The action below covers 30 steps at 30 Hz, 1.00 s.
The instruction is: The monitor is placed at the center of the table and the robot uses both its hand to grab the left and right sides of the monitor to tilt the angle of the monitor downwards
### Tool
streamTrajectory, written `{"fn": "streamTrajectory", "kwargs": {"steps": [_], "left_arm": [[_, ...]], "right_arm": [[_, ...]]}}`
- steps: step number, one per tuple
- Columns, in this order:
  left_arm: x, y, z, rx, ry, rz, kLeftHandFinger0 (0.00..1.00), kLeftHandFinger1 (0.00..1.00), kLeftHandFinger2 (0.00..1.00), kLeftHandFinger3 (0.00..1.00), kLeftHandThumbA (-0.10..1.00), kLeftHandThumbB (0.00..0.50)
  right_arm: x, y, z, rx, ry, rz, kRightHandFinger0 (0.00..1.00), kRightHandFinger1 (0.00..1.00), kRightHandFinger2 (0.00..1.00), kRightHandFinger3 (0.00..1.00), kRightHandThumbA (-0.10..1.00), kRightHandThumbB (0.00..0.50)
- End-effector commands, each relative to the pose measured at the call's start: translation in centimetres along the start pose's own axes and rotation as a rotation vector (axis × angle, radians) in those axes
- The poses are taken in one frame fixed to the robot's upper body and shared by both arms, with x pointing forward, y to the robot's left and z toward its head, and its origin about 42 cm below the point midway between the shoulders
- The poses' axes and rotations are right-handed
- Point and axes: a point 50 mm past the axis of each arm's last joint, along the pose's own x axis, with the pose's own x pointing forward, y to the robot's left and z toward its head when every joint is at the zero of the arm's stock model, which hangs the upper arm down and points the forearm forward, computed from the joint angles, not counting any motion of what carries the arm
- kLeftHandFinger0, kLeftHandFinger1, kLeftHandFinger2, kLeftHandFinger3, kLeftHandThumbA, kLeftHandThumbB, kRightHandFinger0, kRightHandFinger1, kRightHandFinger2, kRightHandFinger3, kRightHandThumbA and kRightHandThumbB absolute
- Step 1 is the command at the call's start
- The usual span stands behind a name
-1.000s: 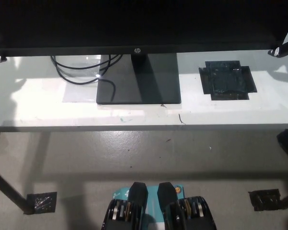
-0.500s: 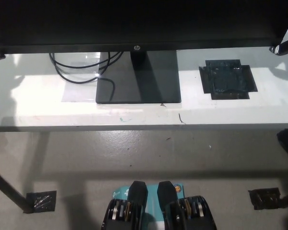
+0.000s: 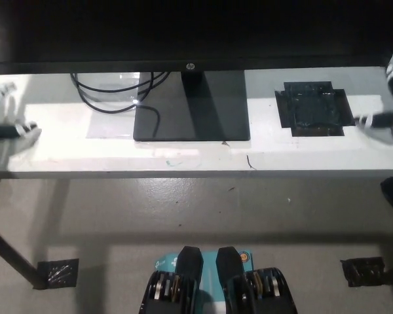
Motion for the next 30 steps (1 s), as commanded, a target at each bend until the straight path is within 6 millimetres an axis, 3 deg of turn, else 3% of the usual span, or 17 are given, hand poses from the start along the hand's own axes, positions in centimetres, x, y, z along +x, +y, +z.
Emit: {"fn": "streamTrajectory", "kwargs": {"steps": [1, 2, 4, 5, 6, 10, 13, 17, 19, 20, 23, 24, 26, 29, 30], "left_arm": [[-11.7, 6.5, -0.7, -0.693, -0.231, 0.290, 1.00, 1.00, 1.00, 1.00, 0.90, 0.290], [-12.6, 6.1, -0.7, -0.712, -0.239, 0.291, 1.00, 1.00, 1.00, 1.00, 0.90, 0.288], [-15.0, 4.8, -0.9, -0.776, -0.228, 0.271, 1.00, 1.00, 1.00, 1.00, 0.97, 0.345], [-15.2, 4.7, -0.9, -0.782, -0.226, 0.269, 1.00, 1.00, 1.00, 1.00, 0.97, 0.347], [-17.2, 3.8, -0.9, -0.824, -0.238, 0.258, 1.00, 1.00, 1.00, 1.00, 1.00, 0.363], [-21.3, 3.4, -0.2, -0.818, -0.270, 0.250, 1.00, 1.00, 1.00, 1.00, 1.00, 0.366], [-23.8, 3.7, 2.0, -0.882, -0.421, 0.316, 1.00, 1.00, 1.00, 1.00, 1.00, 0.392], [-25.7, 3.6, 6.8, -0.985, -0.609, 0.414, 1.00, 1.00, 1.00, 1.00, 1.00, 0.407], [-26.1, 3.3, 10.1, -1.008, -0.700, 0.449, 1.00, 1.00, 1.00, 1.00, 1.00, 0.437], [-25.8, 2.9, 12.0, -1.036, -0.758, 0.481, 1.00, 1.00, 1.00, 1.00, 1.00, 0.420], [-25.9, 3.0, 12.0, -1.040, -0.756, 0.479, 1.00, 1.00, 1.00, 1.00, 1.00, 0.419], [-23.5, -0.9, 15.5, -1.138, -0.778, 0.450, 1.00, 1.00, 1.00, 1.00, 1.00, 0.399], [-22.5, -2.7, 16.4, -1.134, -0.727, 0.445, 1.00, 1.00, 1.00, 1.00, 1.00, 0.408], [-22.5, -2.8, 16.4, -1.138, -0.726, 0.447, 1.00, 1.00, 1.00, 1.00, 1.00, 0.406], [-20.3, -6.1, 16.8, -1.120, -0.600, 0.422, 1.00, 1.00, 1.00, 1.00, 1.00, 0.383]], "right_arm": [[-11.2, -9.7, 4.7, 0.319, -0.509, -0.151, 1.00, 1.00, 1.00, 1.00, 0.92, 0.500], [-11.9, -9.7, 4.7, 0.335, -0.511, -0.155, 1.00, 1.00, 1.00, 1.00, 0.91, 0.500], [-14.2, -9.6, 4.4, 0.371, -0.540, -0.159, 1.00, 1.00, 1.00, 1.00, 0.90, 0.500], [-14.4, -9.6, 4.4, 0.374, -0.540, -0.159, 1.00, 1.00, 1.00, 1.00, 0.89, 0.500], [-16.0, -9.5, 4.2, 0.408, -0.578, -0.166, 1.00, 1.00, 1.00, 1.00, 0.88, 0.500], [-19.2, -9.3, 4.4, 0.473, -0.627, -0.192, 1.00, 1.00, 1.00, 1.00, 0.92, 0.497], [-22.1, -8.4, 6.8, 0.510, -0.725, -0.244, 1.00, 1.00, 1.00, 1.00, 1.00, 0.490], [-24.5, -4.8, 11.1, 0.590, -0.836, -0.296, 1.00, 1.00, 1.00, 1.00, 1.00, 0.500], [-24.8, -2.0, 12.7, 0.611, -0.902, -0.309, 1.00, 1.00, 1.00, 1.00, 0.99, 0.497], [-24.6, -0.2, 13.7, 0.634, -0.916, -0.307, 1.00, 1.00, 1.00, 1.00, 0.96, 0.481], [-24.6, -0.2, 13.7, 0.635, -0.916, -0.308, 1.00, 1.00, 1.00, 1.00, 0.96, 0.483], [-23.5, 5.0, 15.0, 0.763, -0.799, -0.295, 1.00, 1.00, 1.00, 1.00, 1.00, 0.426], [-22.6, 7.1, 15.1, 0.801, -0.737, -0.285, 1.00, 1.00, 1.00, 1.00, 1.00, 0.409], [-22.6, 7.2, 15.2, 0.804, -0.733, -0.286, 1.00, 1.00, 1.00, 1.00, 1.00, 0.409], [-20.1, 10.5, 13.9, 0.781, -0.599, -0.279, 1.00, 1.00, 1.00, 1.00, 1.00, 0.401]]}}
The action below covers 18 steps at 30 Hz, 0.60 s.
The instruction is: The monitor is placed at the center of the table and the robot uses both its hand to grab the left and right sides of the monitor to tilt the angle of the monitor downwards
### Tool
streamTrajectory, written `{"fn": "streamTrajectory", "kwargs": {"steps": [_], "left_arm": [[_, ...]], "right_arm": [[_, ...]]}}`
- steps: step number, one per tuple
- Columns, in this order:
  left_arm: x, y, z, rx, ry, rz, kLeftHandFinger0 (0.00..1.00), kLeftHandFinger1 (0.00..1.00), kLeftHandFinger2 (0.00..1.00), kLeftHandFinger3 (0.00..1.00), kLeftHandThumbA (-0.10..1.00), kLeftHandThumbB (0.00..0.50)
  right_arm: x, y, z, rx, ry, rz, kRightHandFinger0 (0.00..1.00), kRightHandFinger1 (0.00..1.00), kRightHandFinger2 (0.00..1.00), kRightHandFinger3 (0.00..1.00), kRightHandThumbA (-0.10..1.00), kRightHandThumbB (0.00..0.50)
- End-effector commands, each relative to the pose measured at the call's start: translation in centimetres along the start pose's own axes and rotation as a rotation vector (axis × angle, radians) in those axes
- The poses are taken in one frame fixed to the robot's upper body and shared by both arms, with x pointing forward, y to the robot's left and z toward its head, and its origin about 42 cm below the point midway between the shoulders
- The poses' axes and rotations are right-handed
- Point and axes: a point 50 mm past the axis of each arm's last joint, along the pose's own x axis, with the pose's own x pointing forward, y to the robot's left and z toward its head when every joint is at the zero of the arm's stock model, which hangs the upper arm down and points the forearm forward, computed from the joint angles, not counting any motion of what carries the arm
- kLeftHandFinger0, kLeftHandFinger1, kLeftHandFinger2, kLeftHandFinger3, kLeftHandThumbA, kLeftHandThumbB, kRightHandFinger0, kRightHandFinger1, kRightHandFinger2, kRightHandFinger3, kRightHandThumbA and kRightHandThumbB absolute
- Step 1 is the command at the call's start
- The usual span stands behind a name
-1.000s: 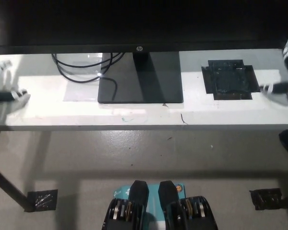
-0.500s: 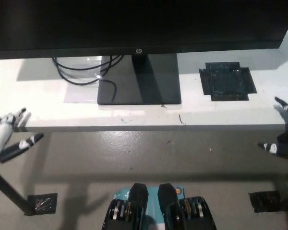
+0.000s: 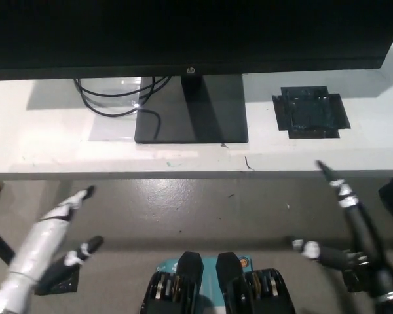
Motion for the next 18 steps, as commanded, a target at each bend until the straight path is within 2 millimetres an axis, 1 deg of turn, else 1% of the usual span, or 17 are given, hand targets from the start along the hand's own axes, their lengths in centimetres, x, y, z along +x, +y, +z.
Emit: {"fn": "streamTrajectory", "kwargs": {"steps": [1, 2, 4, 5, 6, 7, 8, 11, 12, 13, 16, 18], "left_arm": [[1.4, -2.1, -0.7, -0.164, -0.117, 0.102, 1.00, 1.00, 1.00, 1.00, 1.00, 0.363], [1.4, -2.3, -1.5, -0.159, -0.086, 0.098, 1.00, 1.00, 1.00, 1.00, 1.00, 0.360], [1.4, -2.4, -1.6, -0.160, -0.085, 0.099, 1.00, 1.00, 1.00, 1.00, 1.00, 0.359], [1.5, -2.6, -2.7, -0.147, -0.047, 0.096, 1.00, 1.00, 1.00, 1.00, 0.99, 0.321], [1.4, -2.9, -4.3, -0.127, 0.008, 0.091, 1.00, 1.00, 1.00, 1.00, 0.99, 0.319], [1.4, -2.9, -4.3, -0.126, 0.009, 0.092, 1.00, 1.00, 1.00, 1.00, 0.98, 0.318], [0.7, -3.4, -6.2, -0.132, 0.086, 0.086, 1.00, 1.00, 1.00, 1.00, 0.97, 0.319], [0.7, -3.4, -6.5, -0.132, 0.097, 0.086, 1.00, 1.00, 1.00, 1.00, 0.96, 0.317], [0.4, -3.9, -7.0, -0.120, 0.118, 0.063, 1.00, 1.00, 1.00, 1.00, 0.96, 0.299], [0.3, -4.3, -7.3, -0.119, 0.129, 0.047, 1.00, 1.00, 1.00, 1.00, 0.94, 0.298], [0.3, -4.7, -7.4, -0.115, 0.132, 0.037, 1.00, 1.00, 1.00, 1.00, 0.93, 0.306], [0.3, -4.9, -7.6, -0.113, 0.139, 0.031, 1.00, 1.00, 1.00, 1.00, 0.93, 0.301]], "right_arm": [[2.2, 2.3, -0.5, 0.107, -0.140, -0.174, 1.00, 1.00, 1.00, 1.00, 1.00, 0.380], [2.2, 2.7, -1.4, 0.108, -0.104, -0.173, 1.00, 1.00, 1.00, 1.00, 1.00, 0.374], [2.3, 2.8, -1.5, 0.106, -0.104, -0.176, 1.00, 1.00, 1.00, 1.00, 1.00, 0.373], [2.4, 3.1, -2.8, 0.114, -0.054, -0.174, 1.00, 1.00, 1.00, 1.00, 1.00, 0.391], [2.4, 3.7, -4.6, 0.128, 0.021, -0.170, 1.00, 1.00, 1.00, 1.00, 1.00, 0.391], [2.4, 3.7, -4.7, 0.126, 0.021, -0.171, 1.00, 1.00, 1.00, 1.00, 1.00, 0.392], [2.1, 4.3, -6.6, 0.105, 0.092, -0.156, 1.00, 1.00, 1.00, 1.00, 1.00, 0.376], [2.2, 4.5, -6.9, 0.098, 0.102, -0.156, 1.00, 1.00, 1.00, 1.00, 1.00, 0.374], [1.9, 4.8, -8.0, 0.097, 0.150, -0.157, 1.00, 1.00, 1.00, 1.00, 1.00, 0.353], [1.5, 5.0, -8.9, 0.100, 0.191, -0.154, 1.00, 1.00, 1.00, 1.00, 0.96, 0.336], [1.3, 5.1, -9.4, 0.093, 0.209, -0.151, 1.00, 1.00, 1.00, 1.00, 0.94, 0.332], [1.2, 5.3, -10.2, 0.073, 0.236, -0.126, 1.00, 1.00, 1.00, 1.00, 0.94, 0.331]]}}
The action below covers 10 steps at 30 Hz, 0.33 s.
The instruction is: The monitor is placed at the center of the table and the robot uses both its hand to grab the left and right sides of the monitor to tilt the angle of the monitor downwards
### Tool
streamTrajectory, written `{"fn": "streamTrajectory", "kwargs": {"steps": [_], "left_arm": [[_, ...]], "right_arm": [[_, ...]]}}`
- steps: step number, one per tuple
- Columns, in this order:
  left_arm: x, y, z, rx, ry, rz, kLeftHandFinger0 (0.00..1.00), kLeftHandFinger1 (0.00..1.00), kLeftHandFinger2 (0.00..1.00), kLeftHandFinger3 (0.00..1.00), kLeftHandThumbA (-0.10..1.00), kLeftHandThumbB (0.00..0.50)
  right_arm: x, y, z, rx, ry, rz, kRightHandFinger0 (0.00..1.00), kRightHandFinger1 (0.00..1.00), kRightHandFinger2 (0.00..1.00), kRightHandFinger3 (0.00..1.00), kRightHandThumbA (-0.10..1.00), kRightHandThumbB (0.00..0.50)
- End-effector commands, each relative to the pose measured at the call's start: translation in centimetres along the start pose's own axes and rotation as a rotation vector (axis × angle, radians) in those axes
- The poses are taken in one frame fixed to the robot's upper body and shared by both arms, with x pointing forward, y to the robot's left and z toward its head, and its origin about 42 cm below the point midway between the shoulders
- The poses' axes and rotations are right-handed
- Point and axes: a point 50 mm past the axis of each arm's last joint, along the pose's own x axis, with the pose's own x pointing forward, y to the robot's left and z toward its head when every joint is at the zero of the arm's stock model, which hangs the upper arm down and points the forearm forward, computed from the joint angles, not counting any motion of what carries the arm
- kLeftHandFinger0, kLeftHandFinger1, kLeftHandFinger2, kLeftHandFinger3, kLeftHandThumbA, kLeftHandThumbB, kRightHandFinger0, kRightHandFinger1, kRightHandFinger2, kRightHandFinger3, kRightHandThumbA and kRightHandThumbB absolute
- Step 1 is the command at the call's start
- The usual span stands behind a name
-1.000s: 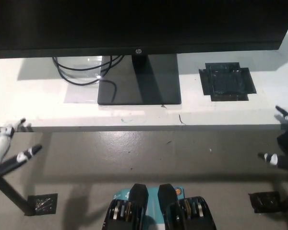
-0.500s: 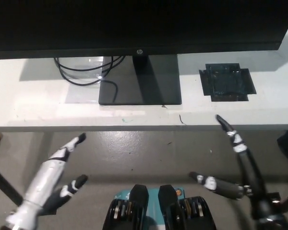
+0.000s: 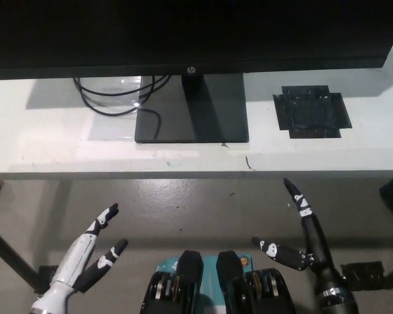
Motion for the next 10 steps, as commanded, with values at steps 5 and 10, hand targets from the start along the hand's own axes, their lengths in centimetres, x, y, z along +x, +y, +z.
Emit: {"fn": "streamTrajectory", "kwargs": {"steps": [5, 10], "left_arm": [[0.72, 0.51, 0.48, 0.007, -0.065, 0.037, 1.00, 1.00, 1.00, 1.00, 0.91, 0.296], [0.68, 0.35, 0.43, 0.002, -0.062, 0.035, 1.00, 1.00, 1.00, 1.00, 0.90, 0.306]], "right_arm": [[1.17, 0.11, 0.22, 0.023, -0.055, -0.026, 1.00, 1.00, 1.00, 1.00, 0.94, 0.339], [0.81, 0.35, 0.06, 0.017, -0.051, -0.013, 1.00, 1.00, 1.00, 1.00, 0.93, 0.351]]}}
